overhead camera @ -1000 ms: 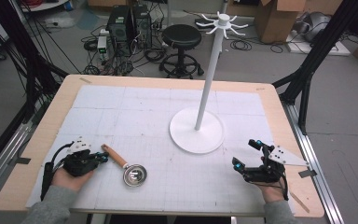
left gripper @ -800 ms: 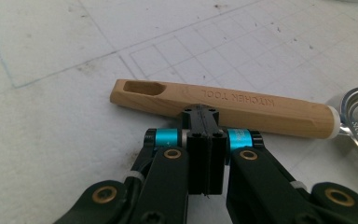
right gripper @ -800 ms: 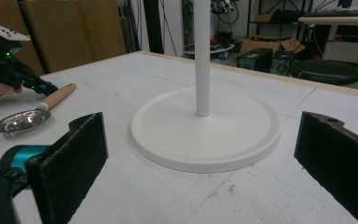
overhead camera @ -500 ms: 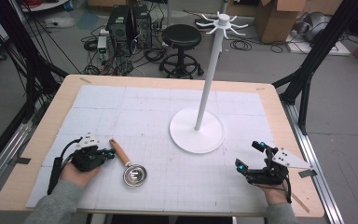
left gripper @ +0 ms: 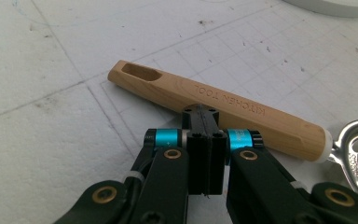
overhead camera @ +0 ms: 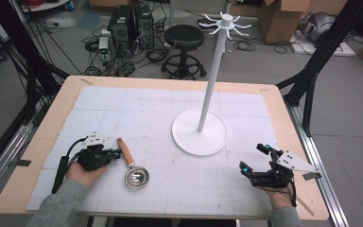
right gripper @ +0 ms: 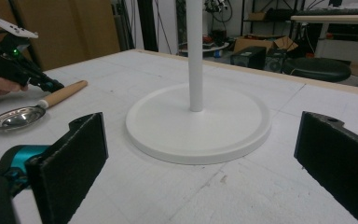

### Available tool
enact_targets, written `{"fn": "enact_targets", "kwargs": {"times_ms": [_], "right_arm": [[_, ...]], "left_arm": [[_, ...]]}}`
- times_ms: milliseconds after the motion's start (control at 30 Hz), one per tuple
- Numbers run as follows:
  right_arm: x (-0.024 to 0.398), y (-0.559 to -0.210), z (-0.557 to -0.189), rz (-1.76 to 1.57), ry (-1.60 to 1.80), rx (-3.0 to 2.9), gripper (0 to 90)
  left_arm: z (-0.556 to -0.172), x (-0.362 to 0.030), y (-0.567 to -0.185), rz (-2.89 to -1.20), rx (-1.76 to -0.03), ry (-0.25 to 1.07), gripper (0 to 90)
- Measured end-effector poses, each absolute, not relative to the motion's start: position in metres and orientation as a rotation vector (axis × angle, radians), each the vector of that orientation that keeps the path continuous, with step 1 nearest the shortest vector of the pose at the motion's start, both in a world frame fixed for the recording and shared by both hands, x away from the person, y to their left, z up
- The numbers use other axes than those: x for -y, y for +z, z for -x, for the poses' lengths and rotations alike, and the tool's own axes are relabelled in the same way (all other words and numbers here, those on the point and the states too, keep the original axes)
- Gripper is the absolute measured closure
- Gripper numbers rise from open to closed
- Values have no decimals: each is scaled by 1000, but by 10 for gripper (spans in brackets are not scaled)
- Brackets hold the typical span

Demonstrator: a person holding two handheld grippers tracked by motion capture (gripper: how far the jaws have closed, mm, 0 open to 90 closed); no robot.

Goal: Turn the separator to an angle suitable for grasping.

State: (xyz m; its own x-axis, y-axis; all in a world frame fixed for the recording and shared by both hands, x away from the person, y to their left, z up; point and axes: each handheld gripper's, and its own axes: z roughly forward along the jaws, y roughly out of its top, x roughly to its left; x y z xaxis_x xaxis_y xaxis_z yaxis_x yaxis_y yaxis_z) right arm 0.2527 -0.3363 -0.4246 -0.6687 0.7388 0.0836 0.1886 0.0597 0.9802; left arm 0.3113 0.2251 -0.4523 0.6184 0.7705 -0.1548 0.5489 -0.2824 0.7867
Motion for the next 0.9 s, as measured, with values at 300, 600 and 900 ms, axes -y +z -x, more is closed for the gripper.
{"fn": "enact_targets", "kwargs": {"times_ms": [300, 600, 900], "right_arm": [[336, -425, -253, -922, 1647, -1899, 17], [336, -425, -253, -921, 1646, -1900, 17], [336, -425, -253, -921, 1647, -1901, 17]], "left_arm": [[-316, -218, -452, -1990, -1031, 331, 898], [-318, -208, -452, -2000, -1012, 338, 899], [-317, -205, -452, -2000, -1006, 337, 899]]}}
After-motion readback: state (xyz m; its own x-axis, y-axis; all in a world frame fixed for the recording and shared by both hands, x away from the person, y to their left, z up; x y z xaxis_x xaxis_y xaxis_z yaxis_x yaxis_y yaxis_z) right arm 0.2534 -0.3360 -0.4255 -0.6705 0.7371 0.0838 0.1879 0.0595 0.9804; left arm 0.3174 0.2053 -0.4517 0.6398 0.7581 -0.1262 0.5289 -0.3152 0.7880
